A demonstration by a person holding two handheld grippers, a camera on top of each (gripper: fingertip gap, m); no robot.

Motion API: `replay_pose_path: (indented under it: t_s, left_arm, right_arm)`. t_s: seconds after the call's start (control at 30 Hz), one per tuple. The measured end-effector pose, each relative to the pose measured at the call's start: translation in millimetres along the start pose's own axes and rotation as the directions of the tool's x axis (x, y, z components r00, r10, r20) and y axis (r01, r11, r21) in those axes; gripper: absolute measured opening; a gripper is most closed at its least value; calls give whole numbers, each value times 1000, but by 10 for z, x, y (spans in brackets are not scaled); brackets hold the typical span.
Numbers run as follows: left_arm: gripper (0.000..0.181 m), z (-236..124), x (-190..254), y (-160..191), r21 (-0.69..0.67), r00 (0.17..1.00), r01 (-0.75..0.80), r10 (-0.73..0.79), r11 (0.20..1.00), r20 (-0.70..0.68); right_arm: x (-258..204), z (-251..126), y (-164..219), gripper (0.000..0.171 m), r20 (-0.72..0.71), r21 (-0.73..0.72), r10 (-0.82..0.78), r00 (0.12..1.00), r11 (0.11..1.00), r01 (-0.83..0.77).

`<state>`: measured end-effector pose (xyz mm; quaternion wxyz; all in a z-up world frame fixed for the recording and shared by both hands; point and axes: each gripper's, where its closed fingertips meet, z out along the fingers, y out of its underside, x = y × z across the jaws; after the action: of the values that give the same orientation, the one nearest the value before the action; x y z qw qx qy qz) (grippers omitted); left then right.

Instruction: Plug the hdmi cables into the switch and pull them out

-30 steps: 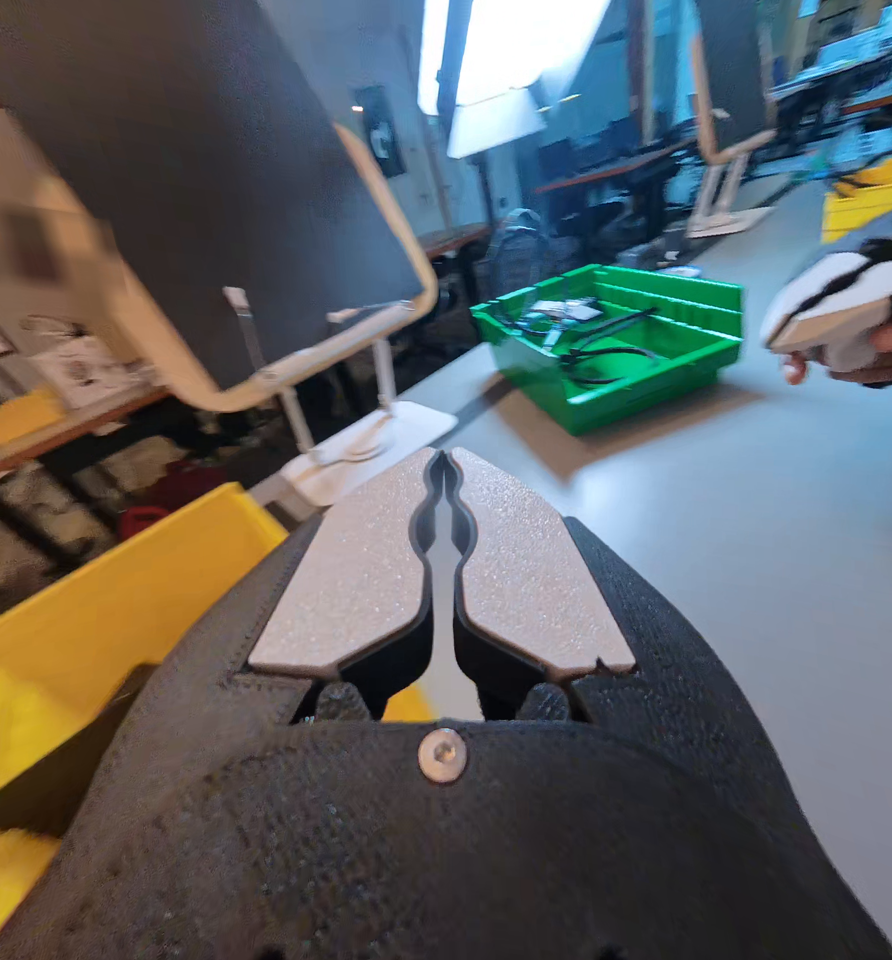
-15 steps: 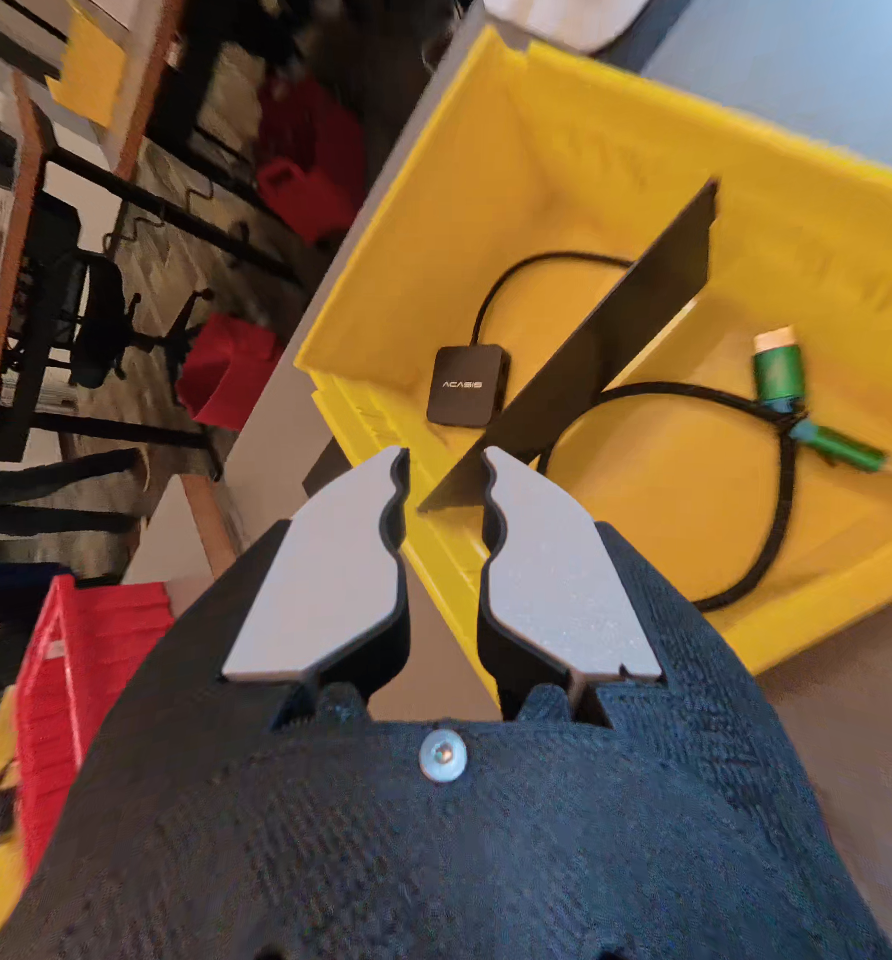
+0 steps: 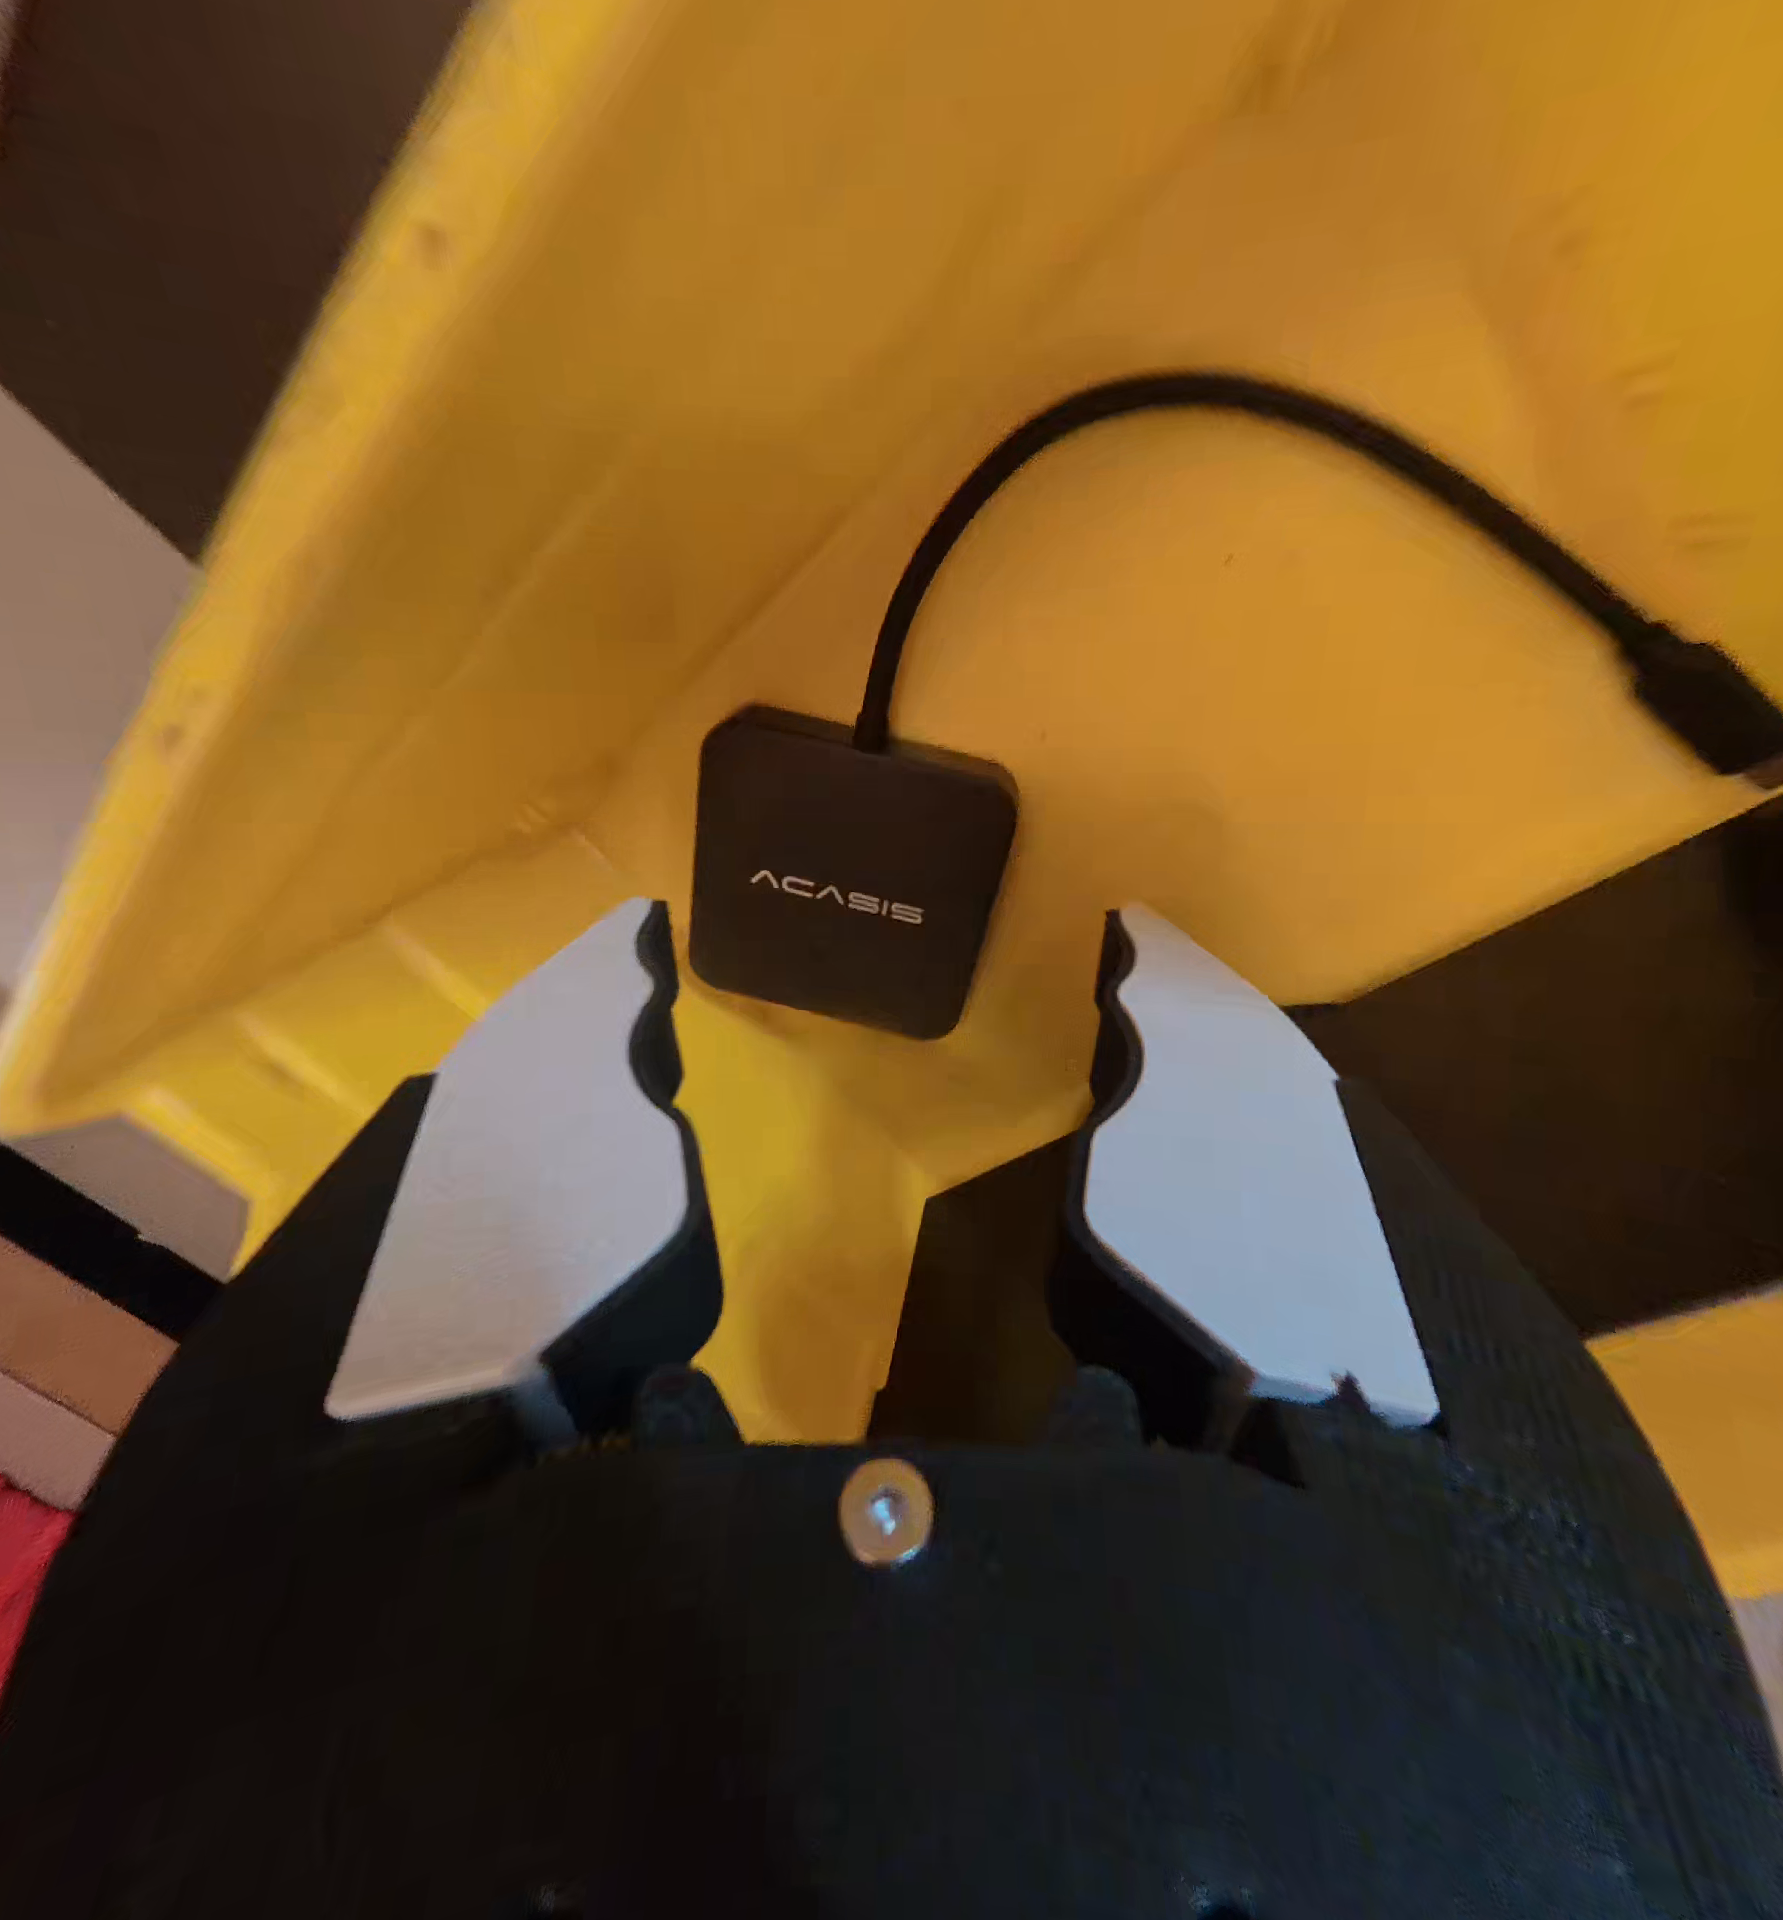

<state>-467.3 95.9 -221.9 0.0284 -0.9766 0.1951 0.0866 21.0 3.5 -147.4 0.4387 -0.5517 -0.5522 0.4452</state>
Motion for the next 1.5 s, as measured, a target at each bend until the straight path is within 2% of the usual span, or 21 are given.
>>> replay_pose_path:
  t_s: [0.1,0.2,0.27,0.33,0.5,0.63,0.8,0.9,0.97,1.0,1.03,1.07,1.1,1.13,1.2,1.23,1.27,1.4,1.5]
  left_arm:
    - [88,200,-3,126,-147,997,-74,67,986,-48]
    - [95,287,44,124,-187,987,-122,100,975,-124]
    - [88,295,84,126,-180,980,-129,98,975,-175]
    - [69,280,50,127,-172,978,-154,125,973,-169]
    - [69,229,34,178,-146,972,-229,217,963,-93]
    - [68,-158,81,89,0,968,-251,251,968,-21]
    - [68,-1129,248,-12,270,952,-304,281,914,120]
    - [68,-1913,582,-132,531,945,-326,266,782,188]
    - [34,-2385,959,-170,692,945,-322,265,646,192]
    - [17,-2587,1131,-175,756,944,-325,250,568,218]
    - [0,-2875,1281,-204,851,945,-320,201,416,257]
    - [0,-3065,1549,-178,923,959,-241,221,300,179]
    - [0,-3132,1833,-128,959,956,-151,281,240,80]
    - [0,-3067,2041,-119,970,953,-108,301,216,39]
    - [0,-2537,2289,-168,925,948,-227,286,306,138]
    - [0,-2331,2406,-189,918,943,-245,298,313,150]
    - [0,-2192,2496,-200,927,945,-206,308,313,105]
    - [0,-1926,2508,-150,940,954,-123,297,319,24]
    - [0,-1810,2518,-114,929,950,-146,311,340,35]
  right_arm:
    - [15,-1,13,3,25,9,38,999,999,-38]
    - [29,10,35,3,45,12,76,996,997,-77]
    - [29,26,60,3,59,8,102,993,995,-102]
    - [29,39,88,3,65,0,110,992,994,-110]
    - [30,40,106,3,59,-6,104,993,995,-104]
    - [4,31,87,3,53,-1,87,995,996,-87]
    - [-68,37,68,3,44,-8,22,999,1000,-22]
    - [-112,59,45,3,44,-7,-9,999,1000,9]
    - [-139,81,-5,4,35,3,-26,999,1000,26]
    - [-149,95,-45,5,23,9,-37,999,999,37]
    - [-163,110,-103,8,8,17,-51,999,999,51]
    - [-182,124,-182,10,-11,30,-69,998,997,69]
    - [-202,140,-280,11,-34,44,-86,996,995,87]
    - [-211,165,-373,11,-64,50,-92,994,994,95]
    - [-293,244,-507,14,-74,44,-107,992,993,110]
    - [-328,281,-547,14,-78,37,-127,989,991,130]
    - [-349,312,-577,14,-86,31,-146,986,988,149]
    - [-380,380,-580,15,-96,22,-190,977,981,193]
    - [-307,415,-440,15,-100,-12,-207,973,978,207]
